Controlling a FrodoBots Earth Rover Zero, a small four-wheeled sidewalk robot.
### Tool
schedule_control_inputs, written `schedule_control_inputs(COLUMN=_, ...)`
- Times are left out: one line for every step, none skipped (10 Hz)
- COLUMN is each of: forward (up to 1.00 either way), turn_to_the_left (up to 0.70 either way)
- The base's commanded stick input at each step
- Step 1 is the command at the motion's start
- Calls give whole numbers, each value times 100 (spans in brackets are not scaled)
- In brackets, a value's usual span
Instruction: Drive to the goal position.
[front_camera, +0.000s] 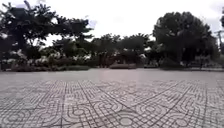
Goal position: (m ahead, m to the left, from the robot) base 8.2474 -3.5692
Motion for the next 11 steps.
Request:
schedule_control_inputs(forward=70, turn_to_the_left=0)
schedule_control_inputs(forward=70, turn_to_the_left=0)
schedule_control_inputs(forward=70, turn_to_the_left=0)
schedule_control_inputs(forward=70, turn_to_the_left=0)
schedule_control_inputs(forward=70, turn_to_the_left=2)
schedule_control_inputs(forward=70, turn_to_the_left=16)
schedule_control_inputs(forward=70, turn_to_the_left=20)
schedule_control_inputs(forward=70, turn_to_the_left=0)
schedule_control_inputs(forward=70, turn_to_the_left=0)
schedule_control_inputs(forward=70, turn_to_the_left=0)
schedule_control_inputs(forward=70, turn_to_the_left=0)
